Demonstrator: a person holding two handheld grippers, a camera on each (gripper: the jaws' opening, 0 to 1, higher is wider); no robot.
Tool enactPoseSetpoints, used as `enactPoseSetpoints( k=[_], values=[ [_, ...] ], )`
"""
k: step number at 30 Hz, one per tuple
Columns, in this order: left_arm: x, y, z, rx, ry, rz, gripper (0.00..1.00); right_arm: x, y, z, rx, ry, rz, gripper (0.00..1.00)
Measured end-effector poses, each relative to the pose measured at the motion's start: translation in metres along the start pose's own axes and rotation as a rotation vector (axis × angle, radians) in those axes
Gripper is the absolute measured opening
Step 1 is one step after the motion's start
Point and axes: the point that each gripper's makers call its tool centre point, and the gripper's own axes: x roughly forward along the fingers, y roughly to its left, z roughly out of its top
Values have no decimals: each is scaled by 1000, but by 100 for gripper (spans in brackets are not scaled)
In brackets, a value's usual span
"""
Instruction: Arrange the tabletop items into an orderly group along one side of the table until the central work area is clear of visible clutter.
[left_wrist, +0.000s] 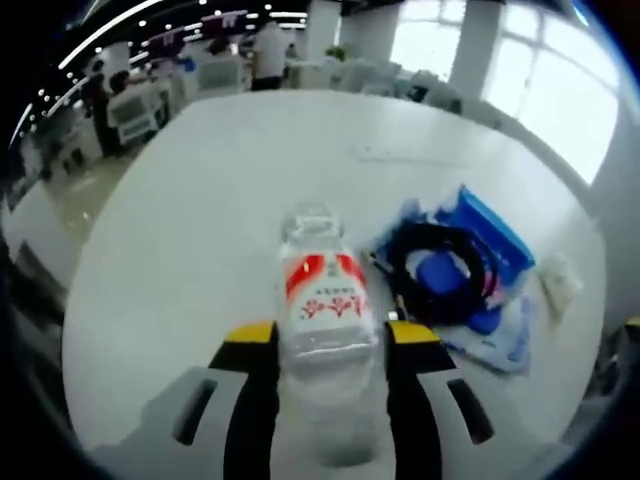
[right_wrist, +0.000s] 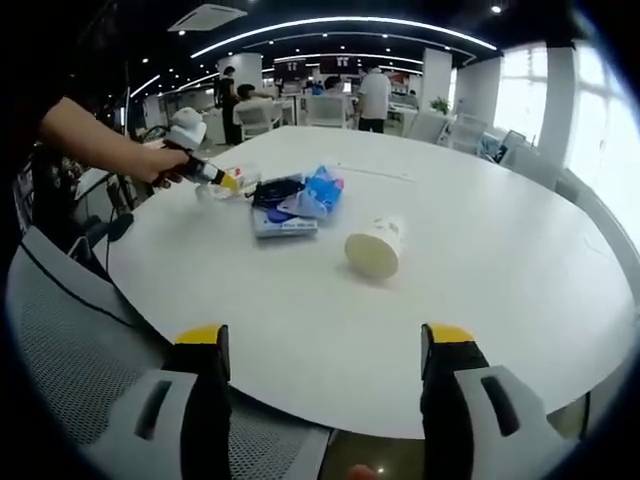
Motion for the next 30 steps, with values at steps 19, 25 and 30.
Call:
enactPoseSetpoints(
  k=[19, 25, 30],
  values=[
    [-35, -16, -36, -4, 55, -64, 38, -1, 4, 9, -42, -44, 12, 80],
    [-44, -26, -46, 8, 66, -88, 38, -2, 8, 18, -113, -81, 14, 80],
    [-52, -31, -55, -8, 74, -105, 38, -1, 13, 21, -154, -83, 27, 83]
  ],
)
